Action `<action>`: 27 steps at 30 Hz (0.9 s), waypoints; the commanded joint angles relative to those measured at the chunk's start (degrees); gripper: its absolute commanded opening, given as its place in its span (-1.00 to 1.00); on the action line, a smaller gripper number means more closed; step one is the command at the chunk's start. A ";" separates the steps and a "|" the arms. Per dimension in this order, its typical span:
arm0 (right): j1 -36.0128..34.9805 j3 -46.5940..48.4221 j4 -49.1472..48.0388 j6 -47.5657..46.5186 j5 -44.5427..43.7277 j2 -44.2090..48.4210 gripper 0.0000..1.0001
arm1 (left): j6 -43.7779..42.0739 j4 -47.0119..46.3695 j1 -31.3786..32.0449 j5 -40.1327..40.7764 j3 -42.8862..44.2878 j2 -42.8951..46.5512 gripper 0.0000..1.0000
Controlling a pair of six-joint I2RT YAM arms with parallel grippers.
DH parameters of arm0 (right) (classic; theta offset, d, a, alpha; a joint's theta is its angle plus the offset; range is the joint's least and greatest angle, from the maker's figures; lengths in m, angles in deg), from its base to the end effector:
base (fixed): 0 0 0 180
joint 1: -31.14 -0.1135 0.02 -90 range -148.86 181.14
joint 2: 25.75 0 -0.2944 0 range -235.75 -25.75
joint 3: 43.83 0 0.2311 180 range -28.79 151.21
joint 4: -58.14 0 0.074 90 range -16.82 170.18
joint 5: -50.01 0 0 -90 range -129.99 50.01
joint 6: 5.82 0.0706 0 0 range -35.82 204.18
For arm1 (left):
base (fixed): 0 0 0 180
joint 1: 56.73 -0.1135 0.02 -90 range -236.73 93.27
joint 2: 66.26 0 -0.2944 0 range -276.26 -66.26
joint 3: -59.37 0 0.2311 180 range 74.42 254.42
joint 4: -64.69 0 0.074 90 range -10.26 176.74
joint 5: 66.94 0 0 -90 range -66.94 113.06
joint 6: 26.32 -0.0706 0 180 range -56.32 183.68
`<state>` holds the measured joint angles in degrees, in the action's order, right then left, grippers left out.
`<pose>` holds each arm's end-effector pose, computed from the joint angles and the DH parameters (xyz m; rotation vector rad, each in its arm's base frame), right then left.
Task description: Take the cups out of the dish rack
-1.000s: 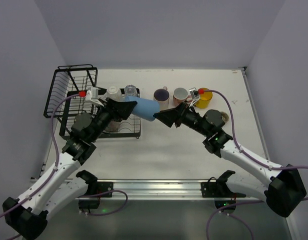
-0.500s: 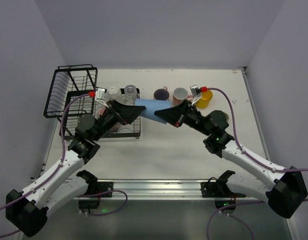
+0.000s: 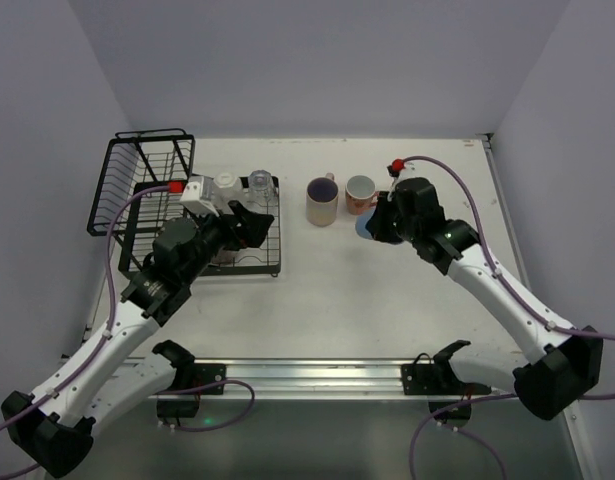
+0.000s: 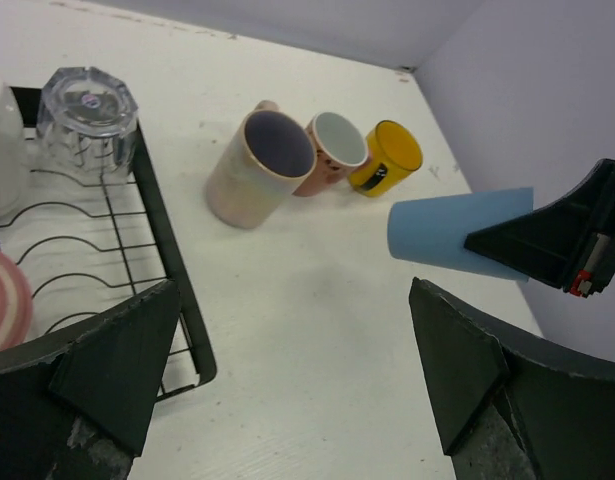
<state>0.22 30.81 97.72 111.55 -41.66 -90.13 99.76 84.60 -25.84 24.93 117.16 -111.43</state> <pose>0.2122 0.1247 0.3493 -0.0480 2.1359 0.5818 0.1568 -0.0911 0.3544 -0.1056 1.7678 -0.8358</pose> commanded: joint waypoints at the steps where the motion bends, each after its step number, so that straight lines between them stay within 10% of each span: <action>1: 2.61 4.74 16.76 -9.35 -8.52 -5.31 -1.00 | -5.49 4.10 0.31 4.72 0.06 -1.06 1.00; 17: 7.89 13.97 20.20 -13.40 -14.59 -28.78 -0.89 | -11.20 1.82 2.59 16.14 8.32 -16.87 1.00; 27: 8.50 14.76 19.15 -14.63 -13.10 -27.74 -0.26 | -12.87 -0.73 2.68 20.10 15.17 -28.65 1.00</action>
<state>8.22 43.16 116.43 98.70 -54.47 -119.90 88.66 87.42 -23.32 41.23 128.96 -138.92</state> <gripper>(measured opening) 0.352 0.997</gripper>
